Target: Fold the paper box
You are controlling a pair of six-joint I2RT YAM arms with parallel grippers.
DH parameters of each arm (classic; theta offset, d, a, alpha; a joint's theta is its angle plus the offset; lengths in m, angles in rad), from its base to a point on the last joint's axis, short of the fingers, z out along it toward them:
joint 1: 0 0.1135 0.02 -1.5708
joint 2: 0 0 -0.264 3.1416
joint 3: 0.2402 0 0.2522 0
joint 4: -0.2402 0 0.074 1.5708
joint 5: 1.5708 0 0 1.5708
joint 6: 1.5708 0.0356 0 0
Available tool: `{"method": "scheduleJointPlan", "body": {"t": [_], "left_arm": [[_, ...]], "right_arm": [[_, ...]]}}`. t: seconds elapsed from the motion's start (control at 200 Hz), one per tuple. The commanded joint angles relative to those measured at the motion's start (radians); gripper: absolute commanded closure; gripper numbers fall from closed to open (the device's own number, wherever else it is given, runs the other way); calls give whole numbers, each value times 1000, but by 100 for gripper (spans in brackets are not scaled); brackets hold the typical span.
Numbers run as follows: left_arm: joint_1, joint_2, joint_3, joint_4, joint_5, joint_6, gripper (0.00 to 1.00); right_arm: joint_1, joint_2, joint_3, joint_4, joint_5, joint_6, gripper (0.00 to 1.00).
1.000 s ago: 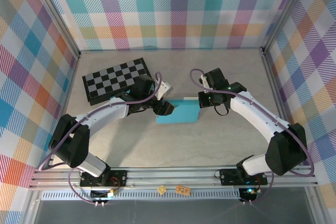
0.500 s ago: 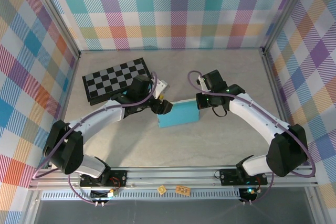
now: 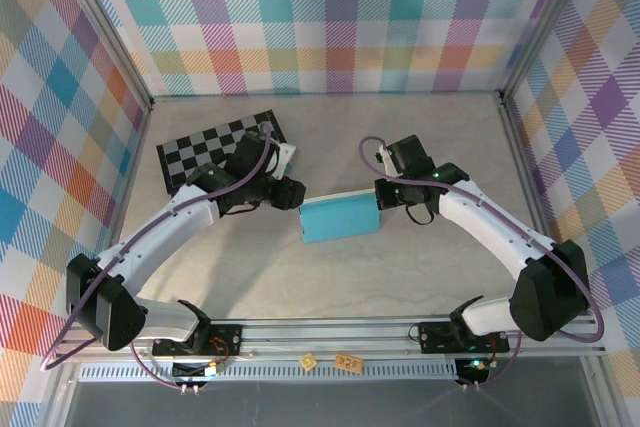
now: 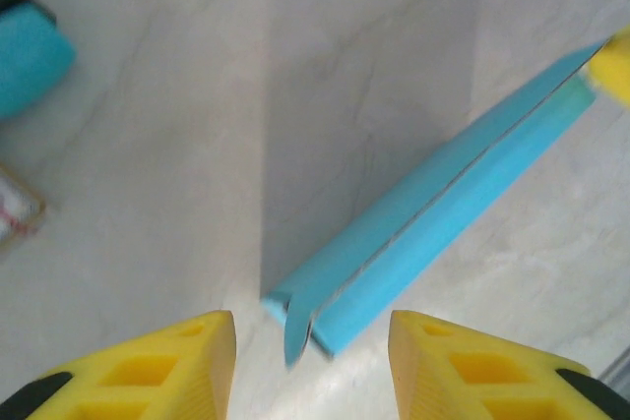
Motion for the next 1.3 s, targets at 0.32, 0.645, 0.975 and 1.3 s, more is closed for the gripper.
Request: {"method": "scheduleJointPlan", "body": {"t": [0.32,0.645,0.975,1.3], "left_arm": [[-3,99,68,-139,32,-46,71],[-6,136,80,-122,25,-28,73],[-14,148,89,-117,36,-27,85],[-25,158,91,-117,42,-29,87]], "right_arm": [[10,-1,-7,4,-7,-8,100],[10,-4,-13,5,-10,-5,100],[11,-1,-10,5,-9,-2,100],[10,4,-11,11,-10,5,100]]}}
